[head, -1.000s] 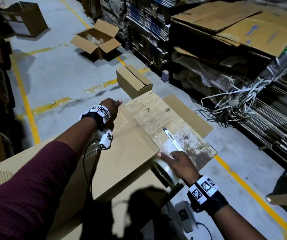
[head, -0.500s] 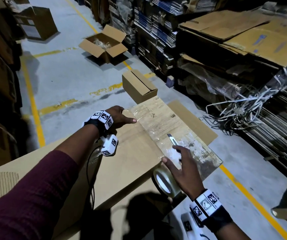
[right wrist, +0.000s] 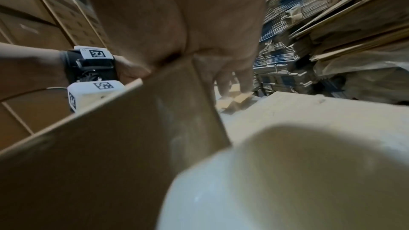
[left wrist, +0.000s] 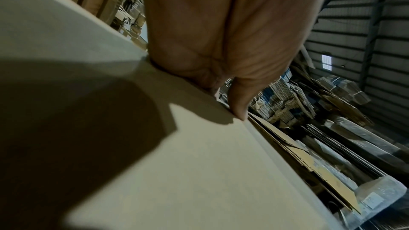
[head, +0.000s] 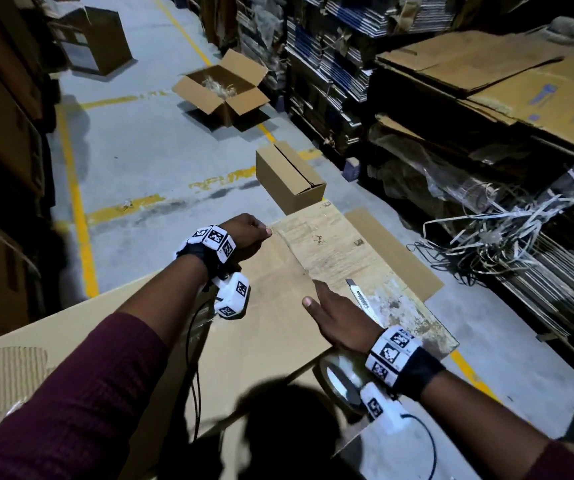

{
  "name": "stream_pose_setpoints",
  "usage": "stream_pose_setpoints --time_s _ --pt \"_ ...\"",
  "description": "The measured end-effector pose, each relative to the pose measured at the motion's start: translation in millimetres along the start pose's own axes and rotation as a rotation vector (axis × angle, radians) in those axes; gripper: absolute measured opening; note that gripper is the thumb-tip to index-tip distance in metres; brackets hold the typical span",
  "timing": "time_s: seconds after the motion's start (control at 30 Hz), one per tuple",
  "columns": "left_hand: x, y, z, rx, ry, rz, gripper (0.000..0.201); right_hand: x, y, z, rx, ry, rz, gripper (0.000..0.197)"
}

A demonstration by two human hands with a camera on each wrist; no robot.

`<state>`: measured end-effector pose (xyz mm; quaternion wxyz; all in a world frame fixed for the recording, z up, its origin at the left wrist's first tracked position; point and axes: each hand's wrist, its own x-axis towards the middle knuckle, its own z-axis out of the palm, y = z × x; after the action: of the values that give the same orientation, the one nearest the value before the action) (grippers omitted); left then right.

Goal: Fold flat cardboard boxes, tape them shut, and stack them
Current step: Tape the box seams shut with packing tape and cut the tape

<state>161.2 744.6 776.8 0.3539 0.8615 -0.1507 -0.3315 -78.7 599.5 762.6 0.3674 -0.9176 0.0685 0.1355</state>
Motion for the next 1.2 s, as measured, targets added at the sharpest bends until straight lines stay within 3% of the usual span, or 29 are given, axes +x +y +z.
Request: stream_pose_setpoints --time_s 0.1,0.17,0.23,0.33,0.43,0.6,0.93,1.07,1.2 --pt "-3 2 -1 -0.048 0.02 -0.006 0.018 10 -2 -29 -0.204 -0.134 0.031 0.049" --pt "-2 0 2 -0.096 0.026 -0.014 0.015 26 -12 -43 -0.206 -0.072 -0.008 0.051" --pt "0 -2 3 -0.137 0.027 -0.026 0.01 50 -28 -47 -0.133 -0.002 -0.005 0.04" --pt "3 -5 4 -0.147 0.025 -0.016 0.005 88 -47 -40 -0.188 -0.03 0.024 0.018" --pt "3 -4 3 -0.139 0.017 0.008 0.004 115 -61 -39 -0.255 -0.031 0.068 0.033" --pt "5 -1 3 -0.094 0.0 0.02 0.012 139 -58 -47 -0.256 -0.066 0.082 0.038" --pt "0 21 6 0.075 -0.102 -0.017 0.031 126 -42 -46 -0.2 -0.302 0.17 0.058" --pt "-1 39 12 0.14 -0.108 -0.04 0.034 93 -34 -38 -0.216 -0.311 0.141 0.082" --pt "5 44 15 0.249 -0.091 0.007 0.034 43 -16 -22 -0.161 -0.292 0.074 0.082"
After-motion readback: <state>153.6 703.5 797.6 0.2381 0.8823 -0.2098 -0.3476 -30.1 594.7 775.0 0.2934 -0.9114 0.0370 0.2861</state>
